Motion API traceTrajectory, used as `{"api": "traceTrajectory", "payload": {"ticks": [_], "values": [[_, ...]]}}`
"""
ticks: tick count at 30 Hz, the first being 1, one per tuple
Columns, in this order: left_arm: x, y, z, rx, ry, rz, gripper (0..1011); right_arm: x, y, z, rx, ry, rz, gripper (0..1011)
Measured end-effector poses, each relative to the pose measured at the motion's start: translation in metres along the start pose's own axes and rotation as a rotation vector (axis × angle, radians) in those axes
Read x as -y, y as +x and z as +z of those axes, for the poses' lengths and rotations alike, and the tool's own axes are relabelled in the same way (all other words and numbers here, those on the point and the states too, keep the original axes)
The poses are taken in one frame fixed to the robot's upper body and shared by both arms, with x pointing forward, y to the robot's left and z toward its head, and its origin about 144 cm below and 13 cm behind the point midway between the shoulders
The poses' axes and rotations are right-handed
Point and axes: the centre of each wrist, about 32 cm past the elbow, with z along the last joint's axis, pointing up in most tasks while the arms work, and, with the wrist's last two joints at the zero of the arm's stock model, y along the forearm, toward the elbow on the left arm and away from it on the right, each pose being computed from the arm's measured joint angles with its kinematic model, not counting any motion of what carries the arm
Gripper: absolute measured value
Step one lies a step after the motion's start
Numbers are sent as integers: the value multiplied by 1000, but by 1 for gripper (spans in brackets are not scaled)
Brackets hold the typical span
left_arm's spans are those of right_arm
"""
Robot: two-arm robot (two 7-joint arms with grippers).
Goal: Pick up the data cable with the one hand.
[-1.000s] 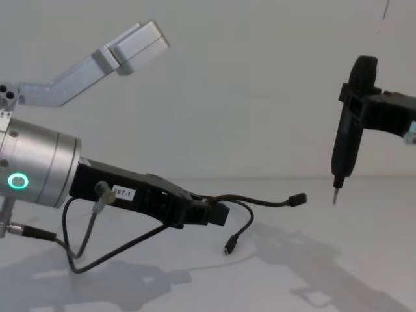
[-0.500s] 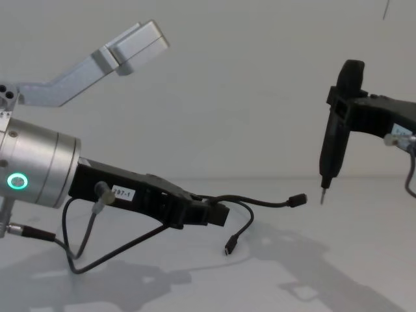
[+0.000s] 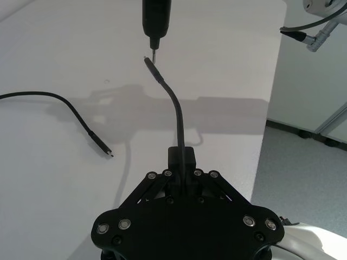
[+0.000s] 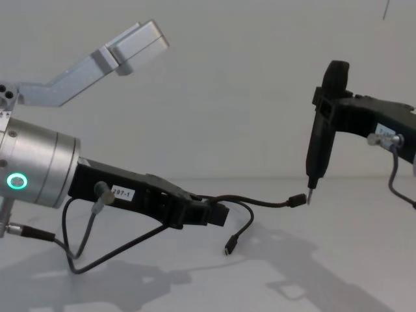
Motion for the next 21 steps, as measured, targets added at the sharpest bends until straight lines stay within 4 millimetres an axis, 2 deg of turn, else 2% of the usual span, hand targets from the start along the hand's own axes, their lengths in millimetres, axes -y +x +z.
{"api": "traceTrajectory", "payload": {"ticks": [21], "values": [[0, 0, 0, 0, 0, 0, 35, -13, -6, -5, 2, 7, 10, 279]]}}
